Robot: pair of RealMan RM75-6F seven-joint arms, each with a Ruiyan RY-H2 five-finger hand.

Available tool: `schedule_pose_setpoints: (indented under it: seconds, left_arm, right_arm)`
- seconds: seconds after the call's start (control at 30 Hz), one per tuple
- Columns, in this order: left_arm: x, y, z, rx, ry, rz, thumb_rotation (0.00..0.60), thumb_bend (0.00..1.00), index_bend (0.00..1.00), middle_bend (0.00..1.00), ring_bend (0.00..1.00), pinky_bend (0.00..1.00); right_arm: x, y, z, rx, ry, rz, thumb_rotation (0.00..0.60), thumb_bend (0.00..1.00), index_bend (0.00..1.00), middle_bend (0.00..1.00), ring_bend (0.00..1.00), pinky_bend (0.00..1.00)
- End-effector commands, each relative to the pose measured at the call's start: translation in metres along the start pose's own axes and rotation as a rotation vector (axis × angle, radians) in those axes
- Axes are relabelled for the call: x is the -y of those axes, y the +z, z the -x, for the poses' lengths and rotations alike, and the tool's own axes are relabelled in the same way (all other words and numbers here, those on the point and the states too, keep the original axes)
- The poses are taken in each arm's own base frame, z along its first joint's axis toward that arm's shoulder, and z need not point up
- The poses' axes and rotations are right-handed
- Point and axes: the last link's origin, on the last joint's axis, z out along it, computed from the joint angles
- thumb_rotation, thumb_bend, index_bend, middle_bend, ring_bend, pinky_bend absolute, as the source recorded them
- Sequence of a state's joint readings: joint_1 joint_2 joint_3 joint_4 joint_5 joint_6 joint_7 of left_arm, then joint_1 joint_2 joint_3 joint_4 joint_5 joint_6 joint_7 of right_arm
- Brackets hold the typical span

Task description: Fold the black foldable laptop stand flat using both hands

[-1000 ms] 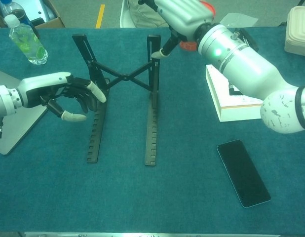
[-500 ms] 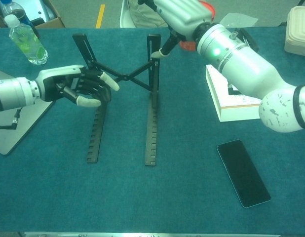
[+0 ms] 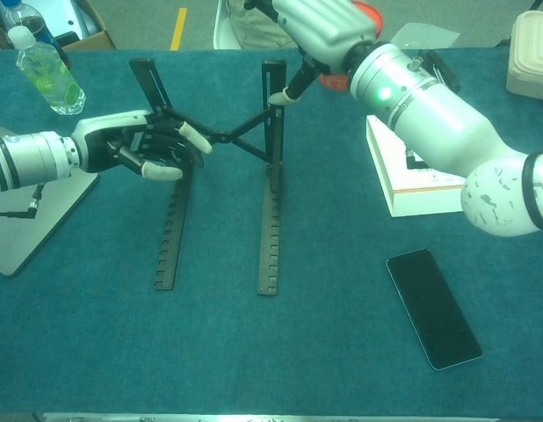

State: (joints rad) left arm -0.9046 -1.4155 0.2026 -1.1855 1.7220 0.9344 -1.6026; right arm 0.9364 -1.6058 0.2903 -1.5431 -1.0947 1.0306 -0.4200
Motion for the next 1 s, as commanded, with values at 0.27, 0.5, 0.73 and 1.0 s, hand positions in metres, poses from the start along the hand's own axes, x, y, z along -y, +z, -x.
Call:
schedule_pose_setpoints:
  seconds: [0.27,0.5,0.73,1.0]
  left_arm:
    - [0.001,-0.004,-0.004,-0.01,0.015,-0.001,0.6,0.24,0.38,0.37,0.17,0.2]
    - [0.009,-0.009,-0.012,-0.027,0.043,-0.04,0.6,0.24,0.39,0.41,0.24,0.2]
    - [0.007,-0.001,-0.019,-0.063,0.05,-0.032,0.6,0.24,0.39,0.41,0.24,0.2]
    - [0.002,0.002,-0.014,-0.045,0.059,-0.023,0.6,0.24,0.39,0.41,0.23,0.2]
  right_arm:
    - [0.003,0.0,0.001,0.005,0.001,-0.003,0.6,0.08,0.0,0.14,0.04,0.21]
    - [0.004,0.0,0.001,0.006,0.001,-0.007,0.6,0.08,0.0,0.14,0.04,0.21]
    - [0.003,0.0,0.002,0.007,-0.002,-0.003,0.6,0.08,0.0,0.14,0.04,0.21]
    - [0.003,0.0,0.003,0.016,-0.009,-0.003,0.6,0.08,0.0,0.14,0.04,0.21]
